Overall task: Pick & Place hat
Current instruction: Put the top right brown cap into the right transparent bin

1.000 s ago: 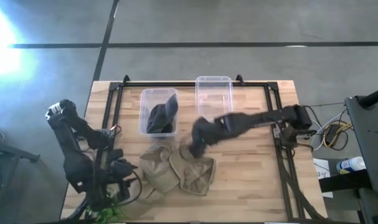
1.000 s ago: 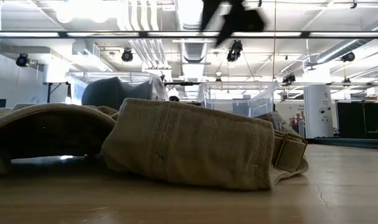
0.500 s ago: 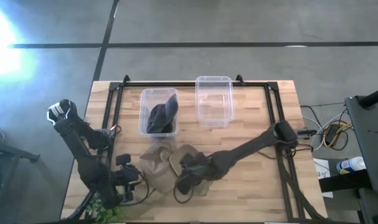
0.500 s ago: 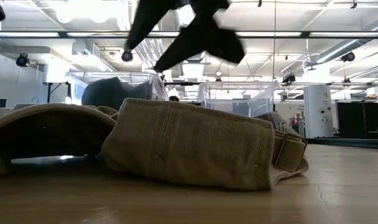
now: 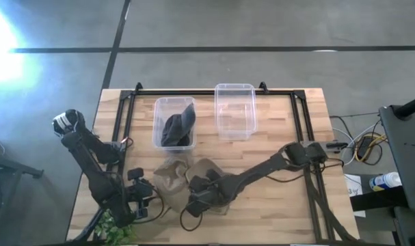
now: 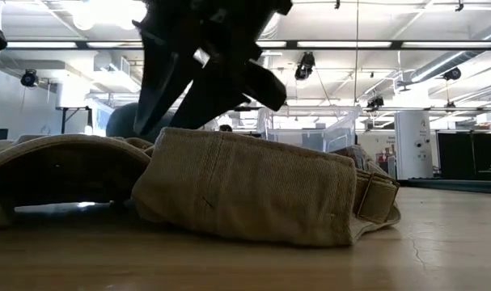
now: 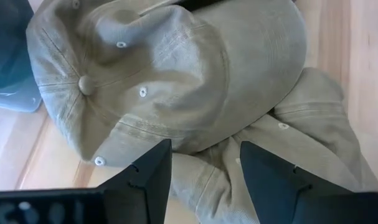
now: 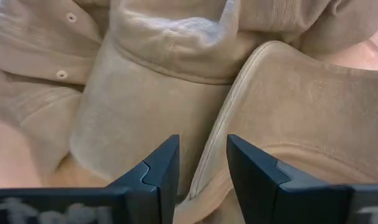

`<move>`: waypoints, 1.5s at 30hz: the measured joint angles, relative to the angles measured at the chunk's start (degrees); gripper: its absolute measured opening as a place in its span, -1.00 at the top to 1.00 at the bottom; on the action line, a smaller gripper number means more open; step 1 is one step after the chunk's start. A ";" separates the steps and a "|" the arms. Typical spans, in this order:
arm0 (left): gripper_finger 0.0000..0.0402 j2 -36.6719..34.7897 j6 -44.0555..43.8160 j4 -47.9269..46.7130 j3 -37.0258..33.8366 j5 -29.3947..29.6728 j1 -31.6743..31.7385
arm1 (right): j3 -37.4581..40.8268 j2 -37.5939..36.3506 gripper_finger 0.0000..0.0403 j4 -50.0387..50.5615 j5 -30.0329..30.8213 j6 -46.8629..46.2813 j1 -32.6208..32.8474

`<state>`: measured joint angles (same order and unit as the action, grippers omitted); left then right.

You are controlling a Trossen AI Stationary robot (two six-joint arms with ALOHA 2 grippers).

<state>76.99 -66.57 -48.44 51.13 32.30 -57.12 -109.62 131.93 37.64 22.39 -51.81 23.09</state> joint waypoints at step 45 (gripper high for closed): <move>0.09 0.00 0.50 2.64 -1.05 3.17 0.00 | -6.23 -25.18 0.94 26.39 52.44 -27.30 10.73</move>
<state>76.99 -66.06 -45.80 50.09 35.46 -57.12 -115.85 106.74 64.04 74.83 -79.11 33.82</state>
